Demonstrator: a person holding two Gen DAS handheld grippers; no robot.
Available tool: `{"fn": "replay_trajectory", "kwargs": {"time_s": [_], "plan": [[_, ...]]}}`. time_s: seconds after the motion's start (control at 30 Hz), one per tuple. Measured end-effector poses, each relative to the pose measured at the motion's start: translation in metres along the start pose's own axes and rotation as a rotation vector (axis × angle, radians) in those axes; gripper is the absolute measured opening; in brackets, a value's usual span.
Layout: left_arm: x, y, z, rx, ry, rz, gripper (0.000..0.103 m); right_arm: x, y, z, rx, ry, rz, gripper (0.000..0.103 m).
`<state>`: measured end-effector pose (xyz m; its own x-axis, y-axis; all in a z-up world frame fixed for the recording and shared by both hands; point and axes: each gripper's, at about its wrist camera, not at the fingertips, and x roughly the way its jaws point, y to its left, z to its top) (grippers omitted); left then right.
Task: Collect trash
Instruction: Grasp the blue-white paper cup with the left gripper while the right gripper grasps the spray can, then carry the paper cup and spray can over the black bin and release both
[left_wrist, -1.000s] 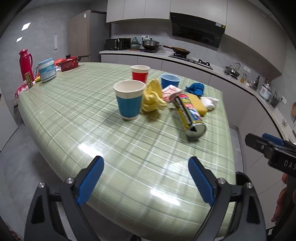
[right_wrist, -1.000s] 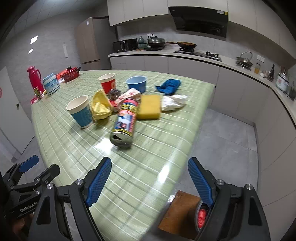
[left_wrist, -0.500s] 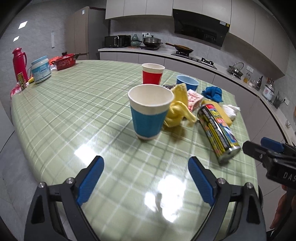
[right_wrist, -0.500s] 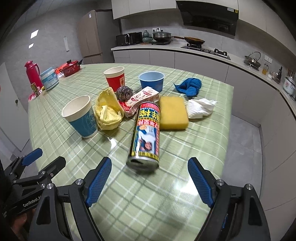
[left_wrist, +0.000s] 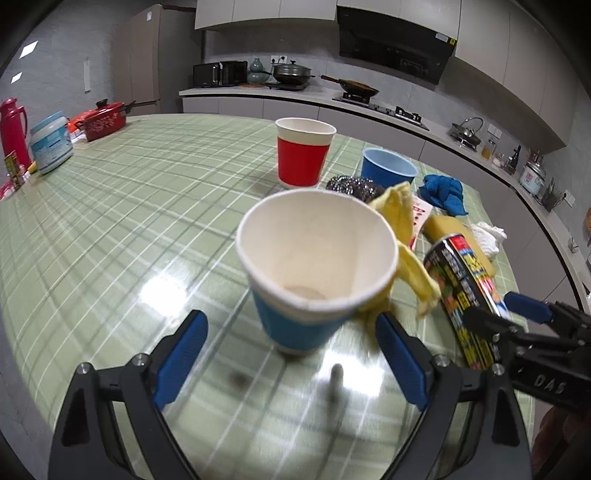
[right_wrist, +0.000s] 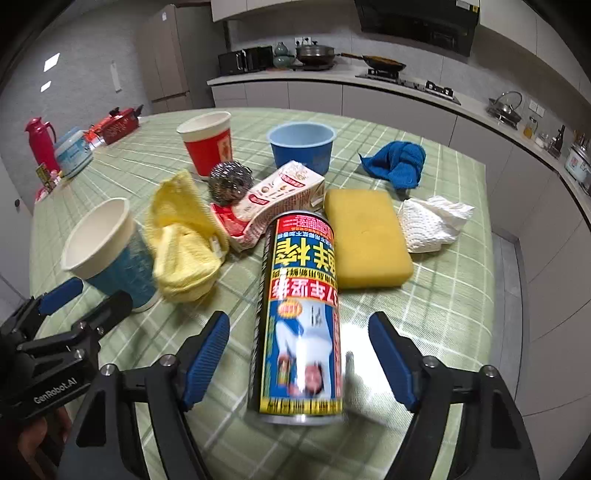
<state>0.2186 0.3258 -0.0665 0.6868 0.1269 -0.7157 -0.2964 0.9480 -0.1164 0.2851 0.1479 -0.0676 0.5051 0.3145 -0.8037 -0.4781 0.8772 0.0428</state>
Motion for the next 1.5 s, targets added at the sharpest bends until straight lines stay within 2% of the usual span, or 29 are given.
{"fn": "replay_trajectory", "kwargs": {"time_s": [0.27,0.3,0.33,0.57,0.93,1.13,1.5], "plan": [[0.014,0.004,0.011,-0.017,0.014,-0.030,0.080,0.026,-0.001,0.004,0.009,0.056,-0.009,0.072],[0.016,0.004,0.011,-0.014,0.019,-0.033,0.076,0.028,-0.001,0.003,0.011,0.062,-0.008,0.067],[0.018,0.004,0.011,-0.013,0.027,-0.040,0.062,0.030,-0.002,0.003,0.014,0.071,0.002,0.055],[-0.003,-0.006,0.007,0.027,-0.024,-0.055,0.060,0.016,-0.004,-0.005,0.035,0.054,0.041,0.055],[-0.040,-0.040,-0.007,0.053,-0.045,-0.084,0.060,-0.045,-0.028,-0.017,0.055,-0.028,0.034,0.055],[-0.051,-0.084,-0.017,0.099,-0.044,-0.135,0.060,-0.078,-0.071,-0.042,0.111,-0.046,-0.016,0.055],[-0.063,-0.200,-0.040,0.237,-0.020,-0.283,0.060,-0.134,-0.179,-0.106,0.262,-0.052,-0.145,0.055]]}}
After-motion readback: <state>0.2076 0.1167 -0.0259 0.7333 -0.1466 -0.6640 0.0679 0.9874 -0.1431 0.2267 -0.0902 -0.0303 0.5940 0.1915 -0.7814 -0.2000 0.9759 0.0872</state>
